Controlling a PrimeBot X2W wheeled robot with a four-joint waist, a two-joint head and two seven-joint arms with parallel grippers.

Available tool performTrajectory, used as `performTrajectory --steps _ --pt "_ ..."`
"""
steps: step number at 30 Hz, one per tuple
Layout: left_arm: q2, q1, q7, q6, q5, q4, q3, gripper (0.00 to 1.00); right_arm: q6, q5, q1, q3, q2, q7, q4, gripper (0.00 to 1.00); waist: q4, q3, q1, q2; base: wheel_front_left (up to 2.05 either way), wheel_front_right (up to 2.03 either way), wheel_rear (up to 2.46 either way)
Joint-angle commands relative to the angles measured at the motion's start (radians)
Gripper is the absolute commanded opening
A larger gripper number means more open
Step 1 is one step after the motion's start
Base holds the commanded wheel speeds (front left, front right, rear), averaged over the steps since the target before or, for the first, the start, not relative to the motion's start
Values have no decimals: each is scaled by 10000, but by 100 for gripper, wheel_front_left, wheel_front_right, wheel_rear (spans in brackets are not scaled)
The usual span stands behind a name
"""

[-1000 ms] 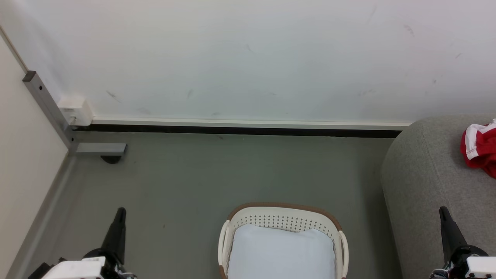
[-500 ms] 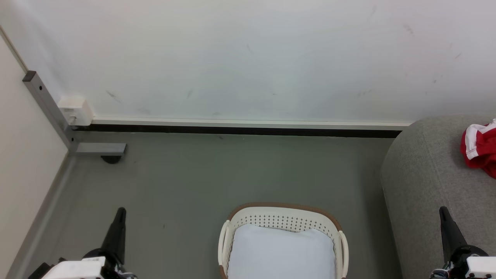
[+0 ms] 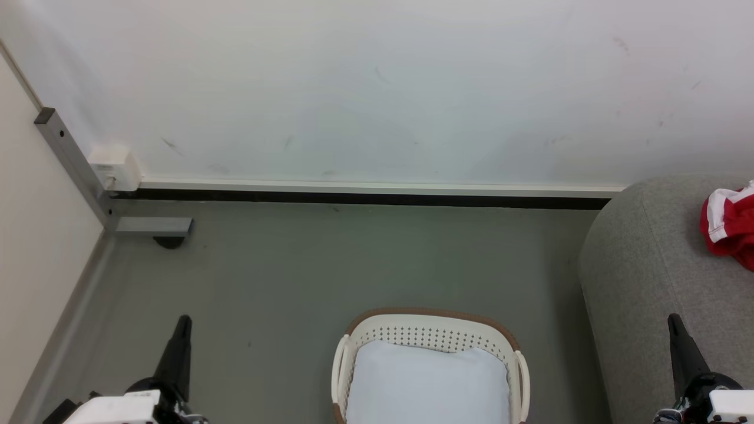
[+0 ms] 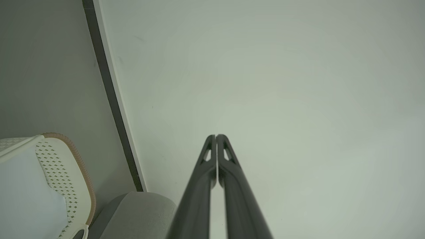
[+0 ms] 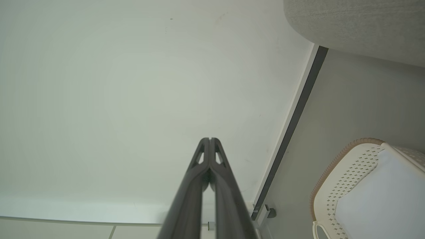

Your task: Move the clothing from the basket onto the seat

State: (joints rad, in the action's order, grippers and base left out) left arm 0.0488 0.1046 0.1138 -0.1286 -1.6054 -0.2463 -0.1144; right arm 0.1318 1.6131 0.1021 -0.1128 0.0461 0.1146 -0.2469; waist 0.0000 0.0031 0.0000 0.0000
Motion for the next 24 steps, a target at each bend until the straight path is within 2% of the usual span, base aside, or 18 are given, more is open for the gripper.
performTrajectory --steps 1,24 --pt "21 81 41 -46 -138 37 -17 0 -21 1 124 -37 77 25 50 0 0 0 0 0 0 0 0" --pt "21 81 40 -46 -139 38 -16 0 -21 1 124 -36 78 25 51 0 0 0 0 0 0 0 0"
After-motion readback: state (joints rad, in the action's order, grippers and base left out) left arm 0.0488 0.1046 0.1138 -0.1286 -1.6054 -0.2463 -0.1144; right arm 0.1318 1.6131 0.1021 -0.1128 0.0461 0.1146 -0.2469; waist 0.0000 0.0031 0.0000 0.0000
